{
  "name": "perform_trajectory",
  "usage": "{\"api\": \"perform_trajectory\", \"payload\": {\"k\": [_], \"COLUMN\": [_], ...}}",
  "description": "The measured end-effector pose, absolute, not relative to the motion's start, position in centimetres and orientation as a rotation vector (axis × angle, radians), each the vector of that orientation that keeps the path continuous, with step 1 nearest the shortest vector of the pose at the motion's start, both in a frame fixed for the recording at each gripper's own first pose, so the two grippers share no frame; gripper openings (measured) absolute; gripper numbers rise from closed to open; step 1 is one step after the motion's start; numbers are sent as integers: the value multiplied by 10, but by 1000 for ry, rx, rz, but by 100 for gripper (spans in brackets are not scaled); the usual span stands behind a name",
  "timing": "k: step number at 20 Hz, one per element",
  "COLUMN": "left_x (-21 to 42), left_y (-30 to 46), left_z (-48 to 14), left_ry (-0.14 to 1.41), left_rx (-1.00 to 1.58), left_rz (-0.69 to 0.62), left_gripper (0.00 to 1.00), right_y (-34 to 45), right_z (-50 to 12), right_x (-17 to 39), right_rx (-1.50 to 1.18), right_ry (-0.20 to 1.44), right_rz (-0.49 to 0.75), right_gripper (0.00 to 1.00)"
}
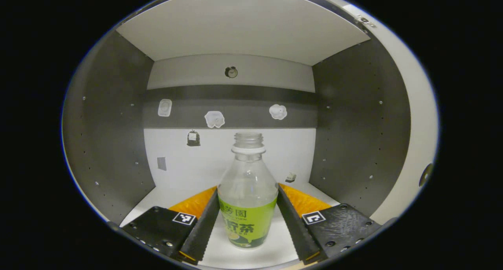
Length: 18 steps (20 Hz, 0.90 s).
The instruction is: Grasp the bottle in the cabinet with the left hand and place it on the coaster, then close the right door with the right hand and the left door with the left hand.
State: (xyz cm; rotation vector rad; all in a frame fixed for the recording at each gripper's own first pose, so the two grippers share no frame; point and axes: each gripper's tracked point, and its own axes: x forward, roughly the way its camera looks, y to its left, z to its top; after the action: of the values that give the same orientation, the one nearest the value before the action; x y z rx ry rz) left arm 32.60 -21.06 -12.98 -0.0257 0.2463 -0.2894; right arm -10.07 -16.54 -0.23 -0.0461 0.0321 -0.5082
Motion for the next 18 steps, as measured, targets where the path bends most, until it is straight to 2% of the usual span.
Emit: {"api": "perform_trajectory", "payload": {"k": [1, 10, 11, 12, 15, 16, 18], "left_x": [325, 282, 274, 267, 247, 238, 222], "left_y": [-211, -190, -189, -187, -174, -172, -167], "left_z": [-131, -110, -107, -104, -95, -93, -91], "left_ry": [251, 239, 233, 227, 190, 183, 178], "left_rx": [-24, -22, -26, -31, -12, -11, -23], "left_rz": [-291, -269, -274, -277, -269, -272, -275], "left_gripper": [78, 74, 70, 74, 71, 75, 72], "right_y": [-165, -157, -156, -154, -152, -152, -150], "right_z": [-3, -5, -6, -5, -7, -7, -8], "right_x": [-101, -99, -99, -98, -98, -98, -96], "right_rx": [-45, -34, -35, -35, -46, -51, -50], "right_ry": [35, 50, 51, 53, 66, 67, 72], "right_rz": [-504, -426, -416, -402, -363, -356, -335], "right_gripper": [96, 98, 98, 98, 96, 98, 98]}}
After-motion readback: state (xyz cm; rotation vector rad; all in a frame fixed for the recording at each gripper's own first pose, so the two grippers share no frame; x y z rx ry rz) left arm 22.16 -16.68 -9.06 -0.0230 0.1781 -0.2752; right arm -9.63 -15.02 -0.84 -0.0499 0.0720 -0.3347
